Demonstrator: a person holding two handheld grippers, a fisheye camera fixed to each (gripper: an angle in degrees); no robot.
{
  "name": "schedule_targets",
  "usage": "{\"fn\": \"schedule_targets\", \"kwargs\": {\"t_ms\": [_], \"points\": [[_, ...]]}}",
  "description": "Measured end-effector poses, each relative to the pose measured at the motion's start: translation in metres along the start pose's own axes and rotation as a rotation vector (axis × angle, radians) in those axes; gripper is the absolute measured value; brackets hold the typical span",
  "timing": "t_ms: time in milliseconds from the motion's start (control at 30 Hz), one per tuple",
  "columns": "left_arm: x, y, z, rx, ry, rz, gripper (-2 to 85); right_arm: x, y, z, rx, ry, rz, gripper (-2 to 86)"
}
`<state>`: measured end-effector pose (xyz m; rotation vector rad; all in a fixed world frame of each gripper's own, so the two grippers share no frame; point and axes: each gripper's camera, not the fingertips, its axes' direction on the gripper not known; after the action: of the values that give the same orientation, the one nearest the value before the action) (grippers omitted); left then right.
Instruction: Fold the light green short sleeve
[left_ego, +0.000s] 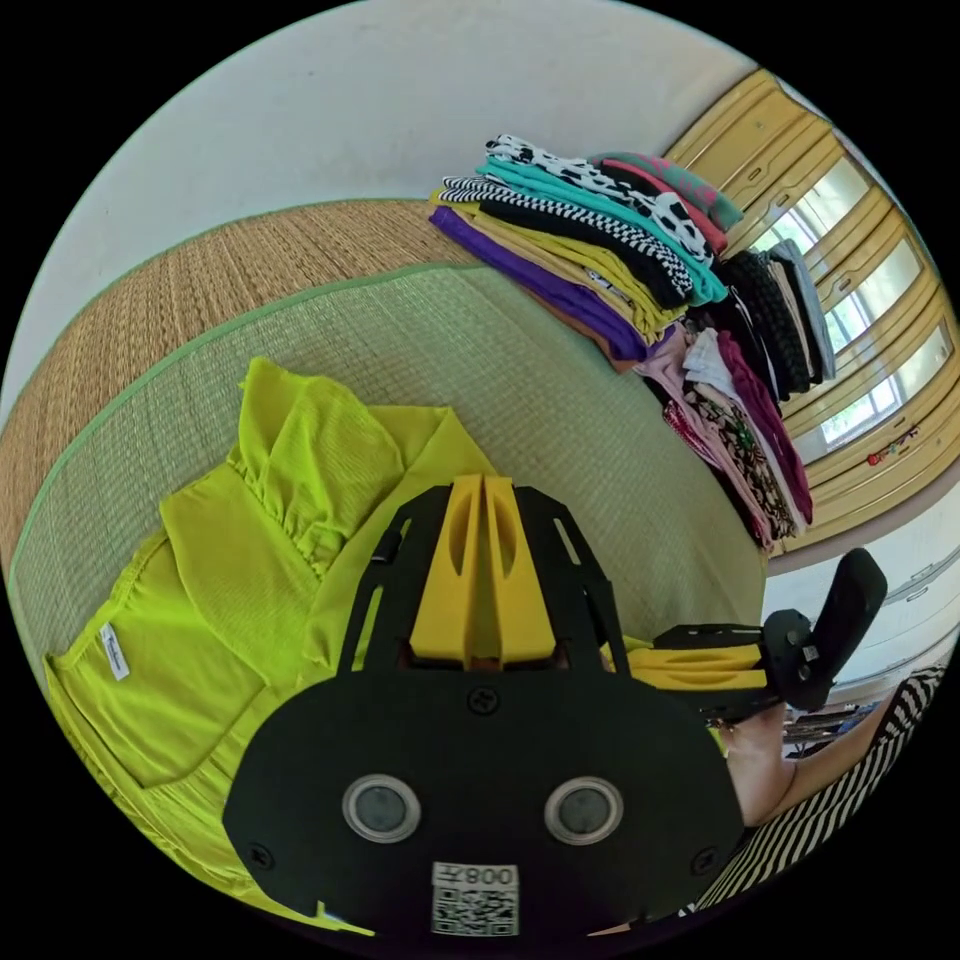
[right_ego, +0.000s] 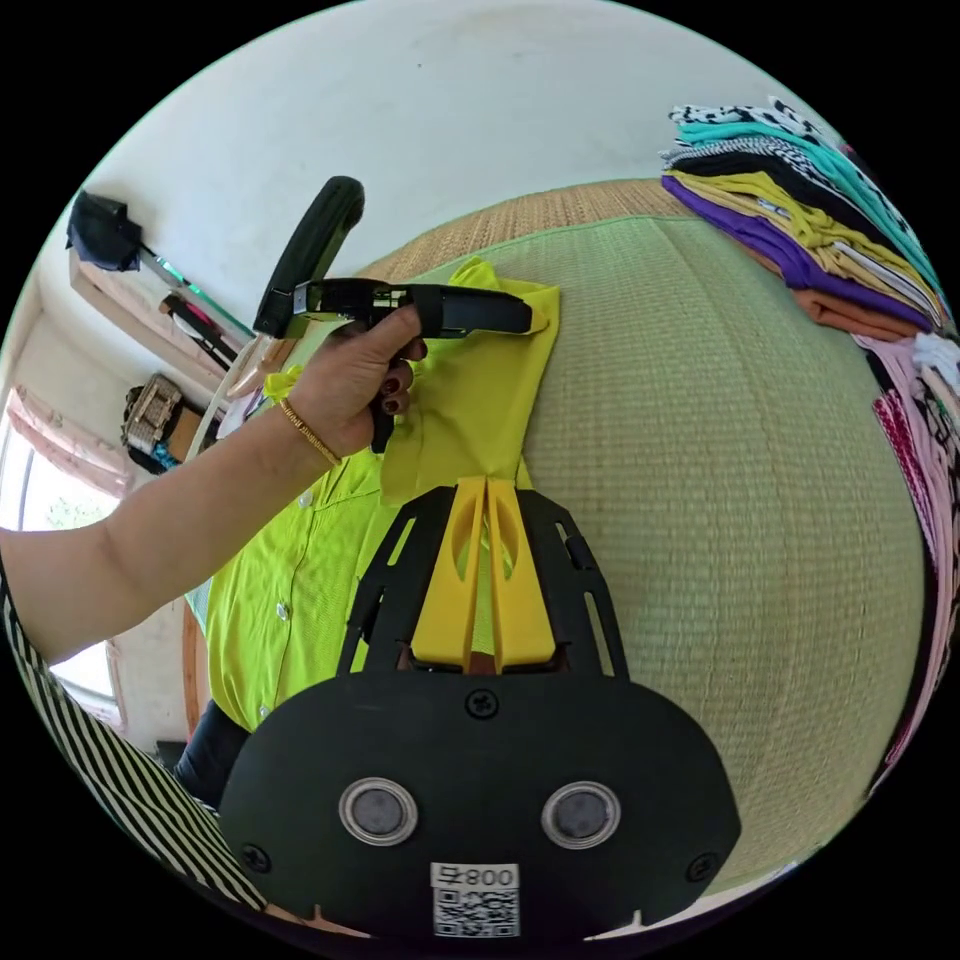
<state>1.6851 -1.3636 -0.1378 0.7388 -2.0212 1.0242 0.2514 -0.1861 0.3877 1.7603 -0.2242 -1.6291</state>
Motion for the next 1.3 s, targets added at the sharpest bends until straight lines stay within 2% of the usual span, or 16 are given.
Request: {"fn": "schedule_targets", "kwargs": {"t_ms": [200, 400, 500, 667, 800, 1033, 1233, 1300], "points": [[0.005, -0.012, 0.009, -0.030, -0.003, 0.023, 0.3, 0.011, 0.003, -0.007, 0.030, -0.007, 0.073, 0.1], [0.007, -0.002, -0.003, 0.040, -0.025, 0.025, 0.3, 0.002, 0.003, -0.013, 0.048, -0.020, 0.037, 0.1], [-0.001, -0.001, 0.010, -0.040, -0.034, 0.003, 0.3, 0.000, 0.003, -0.014, 0.050, -0.028, 0.024, 0.2], [0.000, 0.013, 0.004, 0.040, -0.021, 0.019, 0.2, -0.002, 0.002, -0.016, 0.042, -0.015, 0.008, 0.2], [-0.003, 0.021, 0.017, -0.036, -0.030, 0.026, 0.2, 0.002, 0.001, -0.010, -0.008, 0.014, 0.015, 0.1], [-0.008, 0.069, -0.004, 0.072, 0.051, 0.021, 0.3, 0.011, 0.004, -0.016, 0.002, -0.023, 0.040, 0.0], [-0.015, 0.117, 0.021, -0.059, 0.025, 0.027, 0.2, 0.019, 0.006, -0.021, 0.013, -0.056, 0.069, 0.1], [-0.019, 0.130, 0.017, -0.011, 0.067, 0.009, 0.2, 0.021, 0.008, -0.025, 0.023, -0.068, 0.075, 0.1]]}}
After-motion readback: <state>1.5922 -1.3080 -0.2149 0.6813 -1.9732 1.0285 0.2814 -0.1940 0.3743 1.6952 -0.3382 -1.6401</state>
